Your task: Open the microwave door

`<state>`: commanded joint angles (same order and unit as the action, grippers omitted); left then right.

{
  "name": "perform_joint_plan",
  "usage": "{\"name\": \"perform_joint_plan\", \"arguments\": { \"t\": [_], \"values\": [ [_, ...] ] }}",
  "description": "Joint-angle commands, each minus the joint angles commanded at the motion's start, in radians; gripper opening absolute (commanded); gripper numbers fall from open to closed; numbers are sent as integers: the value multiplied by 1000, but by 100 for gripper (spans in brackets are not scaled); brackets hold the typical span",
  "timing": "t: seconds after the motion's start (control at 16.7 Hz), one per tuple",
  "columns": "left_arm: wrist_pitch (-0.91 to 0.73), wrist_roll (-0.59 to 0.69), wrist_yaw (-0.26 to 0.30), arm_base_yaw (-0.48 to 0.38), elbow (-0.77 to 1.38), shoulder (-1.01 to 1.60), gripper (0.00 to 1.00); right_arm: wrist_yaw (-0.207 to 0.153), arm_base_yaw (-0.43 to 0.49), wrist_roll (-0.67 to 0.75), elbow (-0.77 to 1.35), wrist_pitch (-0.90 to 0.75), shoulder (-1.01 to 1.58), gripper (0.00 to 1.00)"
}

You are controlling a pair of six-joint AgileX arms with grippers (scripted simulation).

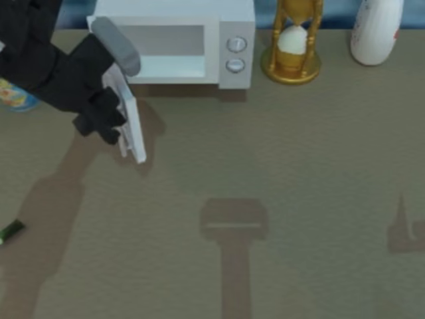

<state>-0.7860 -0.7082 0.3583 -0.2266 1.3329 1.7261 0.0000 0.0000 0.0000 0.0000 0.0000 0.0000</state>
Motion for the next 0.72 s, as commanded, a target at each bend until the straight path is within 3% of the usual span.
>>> {"name": "perform_joint_plan", "arguments": {
  "t": [0.24, 0.72],
  "values": [
    [-32, -82, 36, 34, 3, -2, 0, 0, 0, 0, 0, 0, 0, 100],
    [-33, -84, 37, 35, 3, -2, 0, 0, 0, 0, 0, 0, 0, 100]
  ]
}}
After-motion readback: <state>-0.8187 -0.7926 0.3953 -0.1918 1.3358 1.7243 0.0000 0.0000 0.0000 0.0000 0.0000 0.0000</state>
